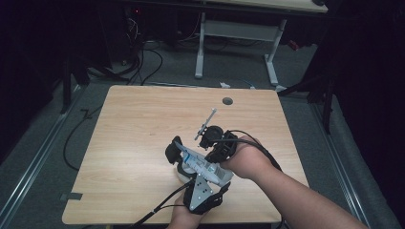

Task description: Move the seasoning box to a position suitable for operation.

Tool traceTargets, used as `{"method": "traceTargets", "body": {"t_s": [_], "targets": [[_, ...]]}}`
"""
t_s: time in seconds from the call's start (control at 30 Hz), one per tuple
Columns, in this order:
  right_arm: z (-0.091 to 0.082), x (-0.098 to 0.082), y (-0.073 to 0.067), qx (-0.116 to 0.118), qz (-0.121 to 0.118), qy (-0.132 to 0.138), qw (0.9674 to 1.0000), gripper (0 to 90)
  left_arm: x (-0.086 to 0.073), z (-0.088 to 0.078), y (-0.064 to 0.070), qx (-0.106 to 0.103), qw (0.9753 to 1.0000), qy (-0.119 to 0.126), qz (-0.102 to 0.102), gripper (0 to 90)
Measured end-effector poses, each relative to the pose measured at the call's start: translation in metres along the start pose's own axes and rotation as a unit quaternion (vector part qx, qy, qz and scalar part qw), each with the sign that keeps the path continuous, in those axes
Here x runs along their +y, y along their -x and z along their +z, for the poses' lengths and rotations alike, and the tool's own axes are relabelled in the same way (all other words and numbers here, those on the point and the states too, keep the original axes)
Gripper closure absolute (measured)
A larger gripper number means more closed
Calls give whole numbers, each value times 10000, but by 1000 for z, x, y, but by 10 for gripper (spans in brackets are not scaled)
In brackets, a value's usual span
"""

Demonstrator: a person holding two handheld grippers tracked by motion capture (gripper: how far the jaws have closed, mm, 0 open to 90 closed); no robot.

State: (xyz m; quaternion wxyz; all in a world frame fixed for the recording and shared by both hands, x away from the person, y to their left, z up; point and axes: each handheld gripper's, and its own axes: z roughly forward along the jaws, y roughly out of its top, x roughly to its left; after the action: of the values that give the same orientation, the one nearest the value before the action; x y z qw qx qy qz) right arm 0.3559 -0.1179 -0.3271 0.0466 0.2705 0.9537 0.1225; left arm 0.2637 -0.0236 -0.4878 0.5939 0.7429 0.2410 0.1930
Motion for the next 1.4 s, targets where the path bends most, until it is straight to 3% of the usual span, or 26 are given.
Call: {"method": "traceTargets", "body": {"t_s": [0.8,1.4], "targets": [[7,-7,-1,85,13,-30,10000,900,-17,-2,-3,-34,9998,-174,9,535],[9,-18,2,152,185,8,9997,900,-25,0,-5,-69,9993,-352,-43,532]]}}
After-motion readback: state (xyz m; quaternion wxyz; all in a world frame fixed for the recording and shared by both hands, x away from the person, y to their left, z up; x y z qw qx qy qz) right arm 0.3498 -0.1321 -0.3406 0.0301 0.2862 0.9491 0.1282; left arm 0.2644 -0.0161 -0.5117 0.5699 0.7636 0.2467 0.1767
